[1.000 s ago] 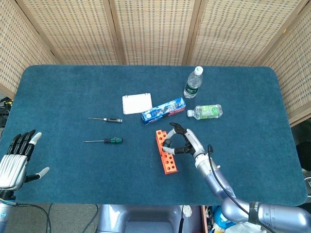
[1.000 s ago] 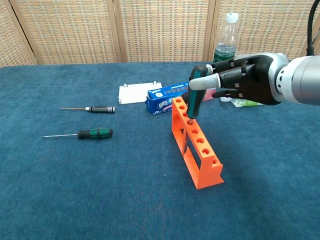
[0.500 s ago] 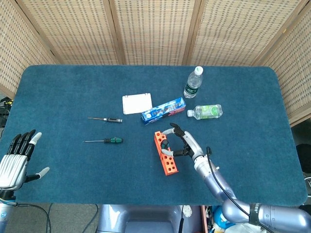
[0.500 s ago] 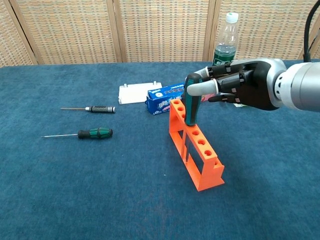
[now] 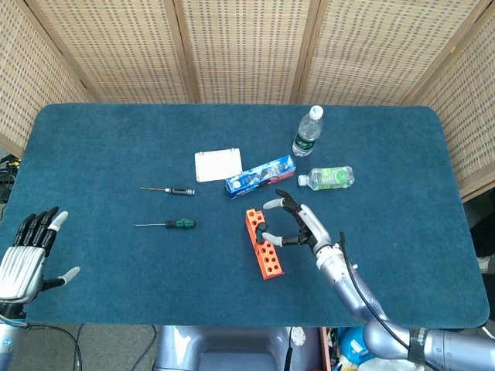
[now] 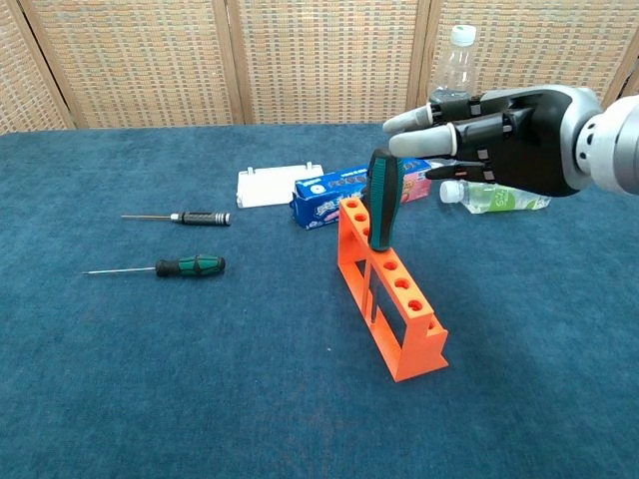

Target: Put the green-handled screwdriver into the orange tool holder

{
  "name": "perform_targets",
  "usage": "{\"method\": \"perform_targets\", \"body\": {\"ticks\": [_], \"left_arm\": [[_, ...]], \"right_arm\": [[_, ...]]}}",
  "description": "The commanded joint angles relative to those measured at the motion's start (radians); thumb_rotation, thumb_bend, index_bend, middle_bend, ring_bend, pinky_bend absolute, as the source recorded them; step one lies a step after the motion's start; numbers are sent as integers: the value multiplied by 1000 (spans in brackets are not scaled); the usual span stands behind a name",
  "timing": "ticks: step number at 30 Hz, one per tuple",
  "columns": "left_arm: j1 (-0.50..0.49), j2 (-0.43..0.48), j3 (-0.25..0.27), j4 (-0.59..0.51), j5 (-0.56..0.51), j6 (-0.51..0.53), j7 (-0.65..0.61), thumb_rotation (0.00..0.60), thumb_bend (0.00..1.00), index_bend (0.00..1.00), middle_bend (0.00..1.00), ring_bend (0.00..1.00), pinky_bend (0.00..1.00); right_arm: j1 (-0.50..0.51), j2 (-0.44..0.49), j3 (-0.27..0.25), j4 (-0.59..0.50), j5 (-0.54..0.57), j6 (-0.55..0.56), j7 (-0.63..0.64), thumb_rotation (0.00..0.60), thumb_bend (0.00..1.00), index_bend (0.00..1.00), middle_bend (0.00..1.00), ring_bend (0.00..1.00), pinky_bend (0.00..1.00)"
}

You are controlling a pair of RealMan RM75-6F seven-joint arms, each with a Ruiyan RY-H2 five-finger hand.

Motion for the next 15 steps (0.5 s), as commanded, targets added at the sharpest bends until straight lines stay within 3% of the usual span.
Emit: {"method": "perform_targets", "body": {"ticks": [1,9,15], "left_arm": [[0,-1,0,0,1,0,1,600,0,0,0,0,0],[1,-2,2,0,6,4,3,600,0,0,0,0,0],[0,-3,3,0,6,0,9,600,0,0,0,0,0]], "right_arm": [[-19,17,10,-8,-29,-22,34,600,195,300,0,0,0],[-75,64,16,-22,-147,-38,100,600,198,300,0,0,0],[-187,196,-20,-3,-324,21,106,600,200,300,0,0,0]]}}
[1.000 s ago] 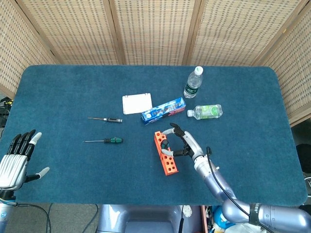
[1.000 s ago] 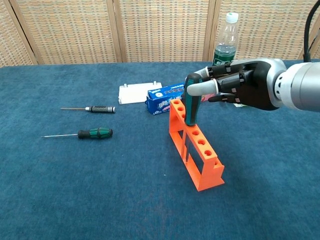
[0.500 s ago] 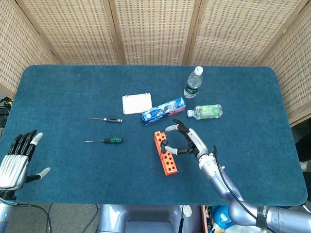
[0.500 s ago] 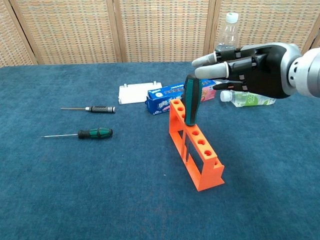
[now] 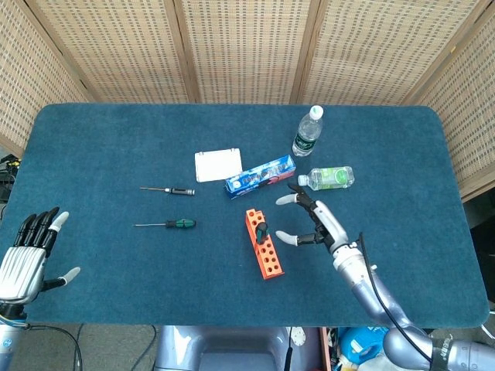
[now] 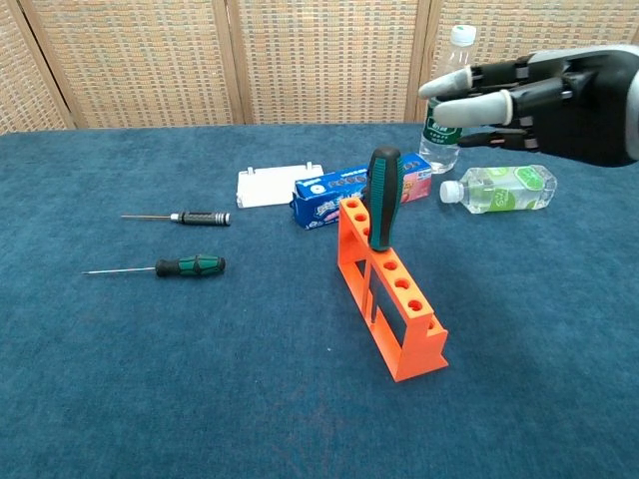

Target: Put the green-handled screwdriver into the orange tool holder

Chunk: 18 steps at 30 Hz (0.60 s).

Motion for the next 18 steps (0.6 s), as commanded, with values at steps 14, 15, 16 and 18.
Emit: {"method": "perform_targets", "body": {"ticks": [14,15,16,18], "left_arm": [[-1,-6,11,-12,8,-10,37,600,0,0,0,0,0],[-1,-6,12,-13,7,-10,38,600,0,0,0,0,0],[-1,-6,11,-14,6,-11,38,600,0,0,0,0,0],[-1,-4,11,-15,2,-14,40,600,0,0,0,0,0]], "right_arm": [[-296,172,-213,187,-447,326,-114,600,187,55,0,0,0],[-311,164,-223,203,-462,361,-144,600,187,41,0,0,0],[-326,154,-235,219,-478,395,-179,600,187,29,0,0,0],[-363,128,-263,260,-516,478,-281,600,187,20,0,0,0]]}}
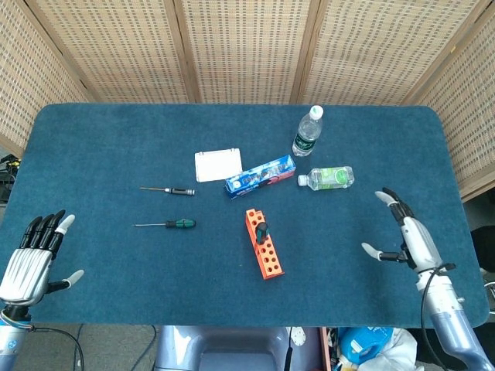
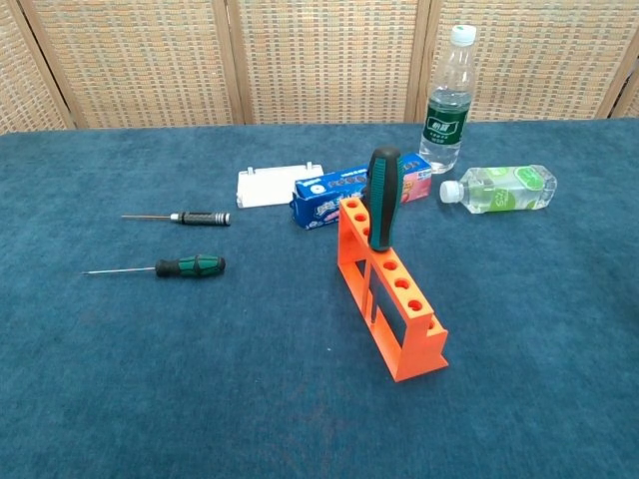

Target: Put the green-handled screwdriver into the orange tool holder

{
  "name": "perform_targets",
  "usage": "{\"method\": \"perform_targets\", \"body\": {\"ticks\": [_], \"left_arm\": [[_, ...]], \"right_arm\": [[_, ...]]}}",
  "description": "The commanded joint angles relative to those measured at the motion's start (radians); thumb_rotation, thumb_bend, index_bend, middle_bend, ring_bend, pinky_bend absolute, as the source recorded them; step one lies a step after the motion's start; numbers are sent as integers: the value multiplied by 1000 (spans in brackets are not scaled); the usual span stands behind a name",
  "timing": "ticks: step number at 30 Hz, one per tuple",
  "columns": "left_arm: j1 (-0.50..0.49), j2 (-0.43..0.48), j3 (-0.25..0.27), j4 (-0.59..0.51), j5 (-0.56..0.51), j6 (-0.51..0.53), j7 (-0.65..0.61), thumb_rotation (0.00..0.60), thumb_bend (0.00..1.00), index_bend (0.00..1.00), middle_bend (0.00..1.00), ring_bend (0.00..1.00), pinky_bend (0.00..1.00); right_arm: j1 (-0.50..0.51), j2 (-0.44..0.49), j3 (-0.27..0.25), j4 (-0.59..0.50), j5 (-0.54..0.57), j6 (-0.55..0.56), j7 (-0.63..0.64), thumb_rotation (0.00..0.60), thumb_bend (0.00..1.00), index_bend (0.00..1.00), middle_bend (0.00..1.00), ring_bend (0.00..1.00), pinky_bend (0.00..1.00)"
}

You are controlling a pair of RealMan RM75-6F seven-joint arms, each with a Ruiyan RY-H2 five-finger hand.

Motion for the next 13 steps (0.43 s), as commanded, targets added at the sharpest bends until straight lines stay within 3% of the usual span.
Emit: {"method": "perform_targets", "body": {"ticks": [1,6,13], "left_arm": [[0,2,0,-2,-5,-4,3,600,0,0,0,0,0],[0,5,1,-4,-16,-13,11,600,0,0,0,0,0],[1,9,-5,-2,-34,-15,8,600,0,0,0,0,0]], "right_arm": [[-91,-47,-72,95,-92,175,-201,600,187,20,0,0,0],[-152,-102,-122,143,-160,308,-417,600,187,20,0,0,0],[-181,-142,-166,167,-219,359,-525,600,187,19,0,0,0]]}}
